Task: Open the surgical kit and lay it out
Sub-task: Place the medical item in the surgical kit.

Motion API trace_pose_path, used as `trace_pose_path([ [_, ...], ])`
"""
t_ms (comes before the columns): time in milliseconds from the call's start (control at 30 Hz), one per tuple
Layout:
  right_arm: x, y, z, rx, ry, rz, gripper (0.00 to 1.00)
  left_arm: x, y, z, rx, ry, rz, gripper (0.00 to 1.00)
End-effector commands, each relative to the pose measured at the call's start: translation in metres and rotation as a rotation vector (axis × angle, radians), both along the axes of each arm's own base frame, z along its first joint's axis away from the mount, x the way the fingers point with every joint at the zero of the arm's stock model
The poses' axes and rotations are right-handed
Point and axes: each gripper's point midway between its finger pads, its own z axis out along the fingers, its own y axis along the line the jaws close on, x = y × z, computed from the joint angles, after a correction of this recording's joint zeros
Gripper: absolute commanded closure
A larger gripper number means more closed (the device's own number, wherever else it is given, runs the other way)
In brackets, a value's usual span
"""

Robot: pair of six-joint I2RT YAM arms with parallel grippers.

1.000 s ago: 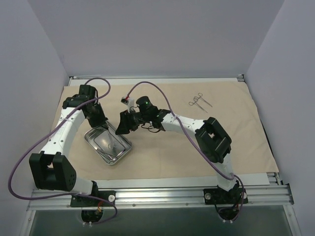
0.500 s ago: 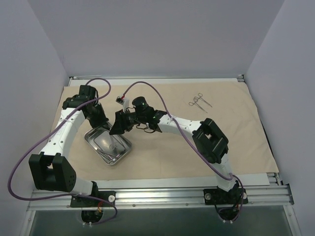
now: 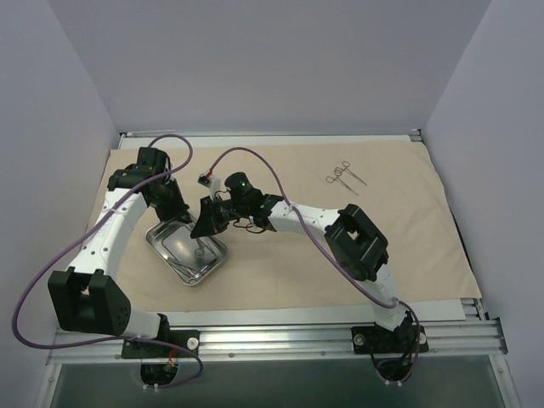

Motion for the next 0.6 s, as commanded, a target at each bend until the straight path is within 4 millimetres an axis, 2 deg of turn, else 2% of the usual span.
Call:
trace_pose_path([
  [0,-0.001,0.004,0.035,0.083,-0.052,0.024,1.00,0.009,-0.009,0.033,-0.042,-0.116,-0.036,0.75],
  [33,0.002,-0.004,0.037,0.080,-0.053,0.001,1.00,0.011,-0.008,0.038,-0.040,-0.137,-0.039,0.48],
  [100,0.010,-0.015,0.040,0.087,-0.043,-0.038,1.00,0.016,-0.007,0.050,-0.040,-0.191,-0.065,0.35],
  [133,0.021,-0.032,0.037,0.079,-0.026,-0.080,1.00,0.019,-0.009,0.057,-0.043,-0.223,-0.085,0.32],
  [200,0.033,-0.047,0.043,0.107,-0.016,-0.115,1.00,0.023,-0.011,0.064,-0.047,-0.258,-0.114,0.28],
  [233,0.038,-0.056,0.054,0.125,-0.021,-0.134,1.00,0.024,-0.014,0.065,-0.061,-0.268,-0.131,0.26],
  [300,0.055,-0.078,0.055,0.125,-0.012,-0.183,1.00,0.032,-0.029,0.065,-0.124,-0.308,-0.202,0.21],
  [333,0.058,-0.085,0.068,0.151,-0.019,-0.195,1.00,0.028,-0.048,0.071,-0.226,-0.321,-0.270,0.21],
  [400,0.072,-0.105,0.077,0.170,-0.024,-0.236,1.00,0.034,-0.072,0.074,-0.344,-0.367,-0.338,0.21],
  [433,0.075,-0.112,0.093,0.201,-0.035,-0.245,1.00,0.028,-0.087,0.081,-0.441,-0.370,-0.387,0.21],
  [467,0.079,-0.119,0.099,0.212,-0.033,-0.257,1.00,0.035,-0.097,0.089,-0.504,-0.407,-0.404,0.22],
  [500,0.091,-0.135,0.106,0.226,-0.025,-0.281,1.00,0.032,-0.105,0.087,-0.554,-0.406,-0.431,0.22],
  [567,0.099,-0.153,0.133,0.299,-0.017,-0.310,1.00,0.029,-0.125,0.097,-0.612,-0.438,-0.509,0.22],
])
